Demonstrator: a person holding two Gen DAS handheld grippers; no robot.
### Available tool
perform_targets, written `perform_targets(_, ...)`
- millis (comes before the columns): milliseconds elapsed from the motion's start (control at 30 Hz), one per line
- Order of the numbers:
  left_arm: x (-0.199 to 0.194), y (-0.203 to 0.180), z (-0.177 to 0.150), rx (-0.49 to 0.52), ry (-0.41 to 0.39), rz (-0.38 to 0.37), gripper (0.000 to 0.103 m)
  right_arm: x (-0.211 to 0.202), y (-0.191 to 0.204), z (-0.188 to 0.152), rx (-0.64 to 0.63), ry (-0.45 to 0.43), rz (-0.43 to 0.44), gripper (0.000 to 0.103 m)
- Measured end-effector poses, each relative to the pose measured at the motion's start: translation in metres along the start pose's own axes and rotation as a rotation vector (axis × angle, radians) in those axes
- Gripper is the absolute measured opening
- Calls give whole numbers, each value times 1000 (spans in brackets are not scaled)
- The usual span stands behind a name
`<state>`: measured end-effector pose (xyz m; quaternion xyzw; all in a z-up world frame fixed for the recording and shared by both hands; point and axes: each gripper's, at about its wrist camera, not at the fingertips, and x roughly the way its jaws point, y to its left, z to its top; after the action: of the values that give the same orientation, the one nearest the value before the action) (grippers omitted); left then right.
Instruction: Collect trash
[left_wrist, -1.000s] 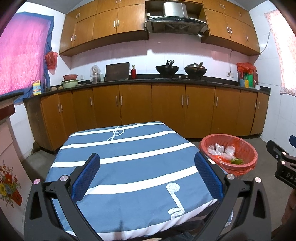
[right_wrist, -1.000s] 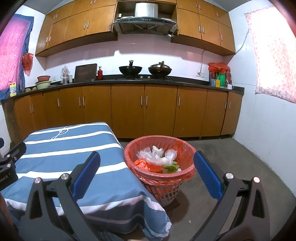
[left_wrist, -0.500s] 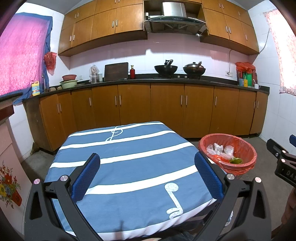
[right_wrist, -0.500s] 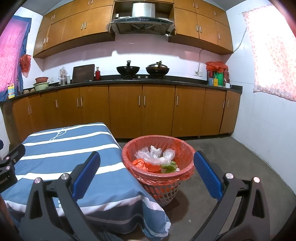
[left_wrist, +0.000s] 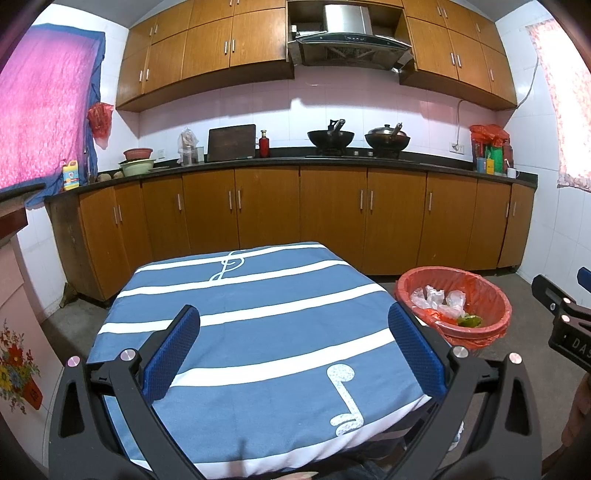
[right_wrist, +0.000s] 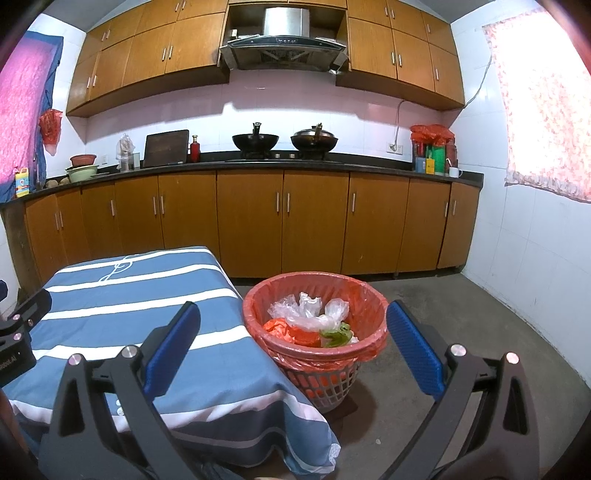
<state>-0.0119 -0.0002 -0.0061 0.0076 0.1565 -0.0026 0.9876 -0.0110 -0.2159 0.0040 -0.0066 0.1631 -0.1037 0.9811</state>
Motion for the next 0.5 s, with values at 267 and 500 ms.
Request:
perform_targets(267,-1,-2,1,0,0,0,101,0,1,0,-1,0,0,99)
perform_targets(500,-1,-2,1,-1,0,0,101,-1,1,0,-1,0,0,99)
